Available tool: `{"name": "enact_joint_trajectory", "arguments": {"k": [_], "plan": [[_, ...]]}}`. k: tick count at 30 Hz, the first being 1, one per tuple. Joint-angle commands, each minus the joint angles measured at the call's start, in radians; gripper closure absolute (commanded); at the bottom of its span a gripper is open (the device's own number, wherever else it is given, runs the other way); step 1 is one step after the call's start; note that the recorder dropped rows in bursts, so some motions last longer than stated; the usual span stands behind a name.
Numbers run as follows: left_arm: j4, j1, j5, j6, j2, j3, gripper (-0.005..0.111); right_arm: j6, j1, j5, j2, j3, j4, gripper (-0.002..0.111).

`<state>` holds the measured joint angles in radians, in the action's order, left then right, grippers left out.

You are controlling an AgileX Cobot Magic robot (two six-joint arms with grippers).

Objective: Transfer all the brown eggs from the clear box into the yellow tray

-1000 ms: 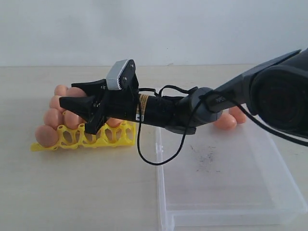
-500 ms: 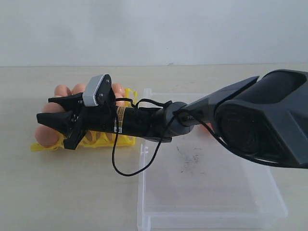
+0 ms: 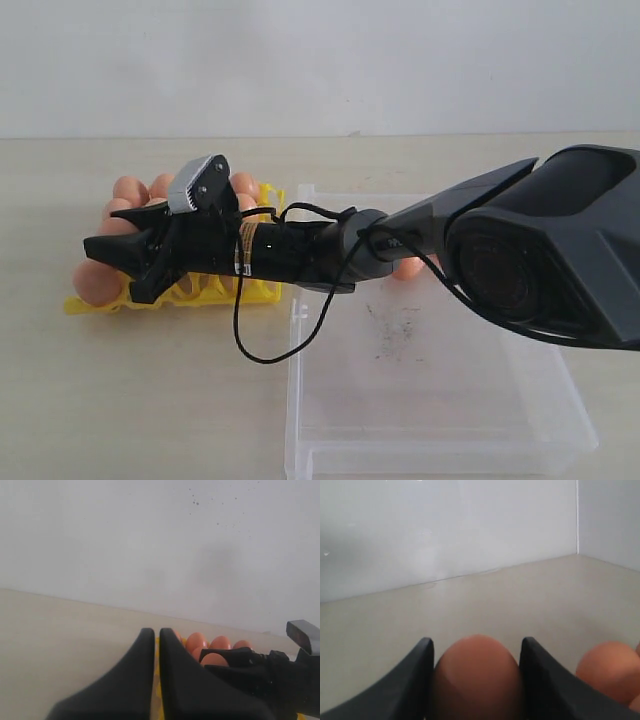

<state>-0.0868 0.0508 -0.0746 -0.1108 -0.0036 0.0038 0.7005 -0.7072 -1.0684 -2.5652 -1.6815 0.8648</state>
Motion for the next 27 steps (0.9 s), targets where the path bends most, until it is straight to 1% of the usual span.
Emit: {"name": "enact_joint_trajectory", "arguments": {"k": [1,3,17,20,23,25,27], "plan": [[0.0,-0.004,0.006,-0.001,0.004,-0.004,0.103,0.135,-0.001,0.082,-0.013,0.004,0.007,0.109],[0.0,-0.004,0.006,-0.001,0.004,-0.004,0.103,0.154,-0.001,0.12,-0.013,0.004,0.007,0.109],[0.0,-0.004,0.006,-0.001,0.004,-0.004,0.103,0.149,-0.001,0.099,-0.013,0.004,0.005,0.109],[0.0,-0.004,0.006,-0.001,0.004,-0.004,0.103,0.089,-0.001,0.024,-0.013,0.004,0.005,0.109],[0.0,-0.004,0.006,-0.001,0.004,-0.004,0.103,0.03,-0.005,0.011,-0.013,0.004,0.005,0.109],[0.0,-0.004,0.006,-0.001,0.004,-0.004,0.103,-0.01,-0.01,0.024,-0.011,0.004,0.005,0.109],[0.0,-0.004,0.006,-0.001,0.004,-0.004,0.103,-0.048,-0.021,0.106,0.009,0.004,0.005,0.109]]}}
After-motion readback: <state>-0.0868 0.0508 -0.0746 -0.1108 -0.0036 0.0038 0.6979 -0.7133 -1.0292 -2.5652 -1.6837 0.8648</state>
